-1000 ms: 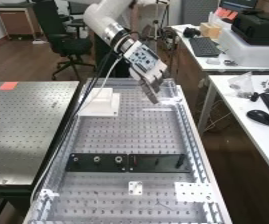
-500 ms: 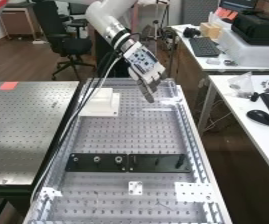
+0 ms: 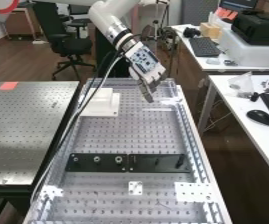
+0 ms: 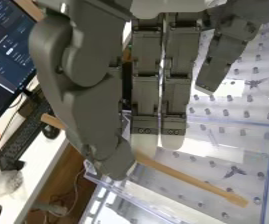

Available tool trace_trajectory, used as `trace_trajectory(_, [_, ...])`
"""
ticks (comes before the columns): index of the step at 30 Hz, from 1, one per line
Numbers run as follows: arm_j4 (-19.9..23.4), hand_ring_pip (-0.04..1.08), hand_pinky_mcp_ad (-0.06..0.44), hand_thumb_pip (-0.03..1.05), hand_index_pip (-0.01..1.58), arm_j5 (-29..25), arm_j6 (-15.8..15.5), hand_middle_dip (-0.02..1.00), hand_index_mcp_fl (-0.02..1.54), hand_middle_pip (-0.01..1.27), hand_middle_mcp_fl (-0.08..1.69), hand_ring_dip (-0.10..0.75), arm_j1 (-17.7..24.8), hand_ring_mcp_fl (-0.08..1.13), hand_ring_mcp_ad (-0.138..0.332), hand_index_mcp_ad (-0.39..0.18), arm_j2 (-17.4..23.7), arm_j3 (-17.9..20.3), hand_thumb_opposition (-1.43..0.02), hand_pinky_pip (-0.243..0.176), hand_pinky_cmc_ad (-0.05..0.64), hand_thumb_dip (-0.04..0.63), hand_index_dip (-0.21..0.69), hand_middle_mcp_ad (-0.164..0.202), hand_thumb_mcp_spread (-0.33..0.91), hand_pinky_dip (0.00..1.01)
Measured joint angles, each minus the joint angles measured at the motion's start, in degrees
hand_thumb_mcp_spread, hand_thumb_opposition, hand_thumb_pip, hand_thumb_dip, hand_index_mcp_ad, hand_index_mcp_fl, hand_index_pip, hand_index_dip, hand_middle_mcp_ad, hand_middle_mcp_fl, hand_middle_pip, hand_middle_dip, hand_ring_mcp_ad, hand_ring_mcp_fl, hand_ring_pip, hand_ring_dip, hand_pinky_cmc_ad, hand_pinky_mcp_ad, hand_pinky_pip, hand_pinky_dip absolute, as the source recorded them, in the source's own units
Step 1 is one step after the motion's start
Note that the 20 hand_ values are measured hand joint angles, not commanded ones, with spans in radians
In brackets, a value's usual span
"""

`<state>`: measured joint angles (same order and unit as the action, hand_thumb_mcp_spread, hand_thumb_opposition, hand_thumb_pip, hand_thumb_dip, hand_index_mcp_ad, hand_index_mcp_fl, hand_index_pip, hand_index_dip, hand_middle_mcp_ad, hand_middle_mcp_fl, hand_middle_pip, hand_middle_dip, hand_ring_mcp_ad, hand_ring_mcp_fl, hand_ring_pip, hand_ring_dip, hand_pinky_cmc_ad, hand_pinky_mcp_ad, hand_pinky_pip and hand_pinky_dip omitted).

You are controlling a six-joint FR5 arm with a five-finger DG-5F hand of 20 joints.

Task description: Grab the chopstick and place it in the clear container

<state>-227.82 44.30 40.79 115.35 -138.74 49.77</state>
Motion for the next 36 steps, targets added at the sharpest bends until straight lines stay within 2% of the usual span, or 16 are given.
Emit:
trace_trajectory(7, [-0.57,0.12,0.283,0.54,1.00,-0.19,0.84,0.69,0.90,0.57,1.03,0.501,0.09,0.97,0.037,-0.105,-0.38,-0.26,-1.11,0.080,0.417,0.297,0.145,0.061,0.61,0.45])
trace_trajectory(15, [-1.99,0.13,0.283,0.54,1.00,1.84,3.01,0.67,0.90,0.57,1.04,0.497,-0.53,0.98,0.037,-0.105,-0.78,-0.60,-1.11,0.080,0.415,0.297,0.145,0.061,0.61,0.46])
trace_trajectory(19, [-2.16,0.14,0.283,0.54,1.00,3.45,5.03,0.67,0.90,0.57,1.03,0.489,-0.85,0.98,0.037,-0.105,-0.81,-0.42,-1.11,0.066,0.414,0.297,0.145,0.061,0.61,0.46])
trace_trajectory(23, [-2.56,0.14,0.290,0.54,1.00,3.95,4.61,0.67,0.90,0.57,1.04,0.489,-0.96,0.98,0.037,-0.105,-0.99,-0.48,-1.11,0.066,0.412,0.297,0.145,0.061,0.61,0.48])
trace_trajectory(25, [-2.80,0.14,0.290,0.54,1.00,4.08,4.33,0.67,0.90,0.57,1.04,0.489,-0.99,0.98,0.037,-0.105,-1.14,-0.73,-1.11,0.051,0.412,0.297,0.145,0.061,0.61,0.47])
trace_trajectory(36, [-3.55,0.15,0.290,0.54,1.00,2.94,1.35,0.67,0.90,0.57,1.03,0.490,-1.10,0.98,0.037,-0.105,-1.91,-2.94,-1.11,0.051,0.417,0.297,0.145,0.061,0.61,0.48])
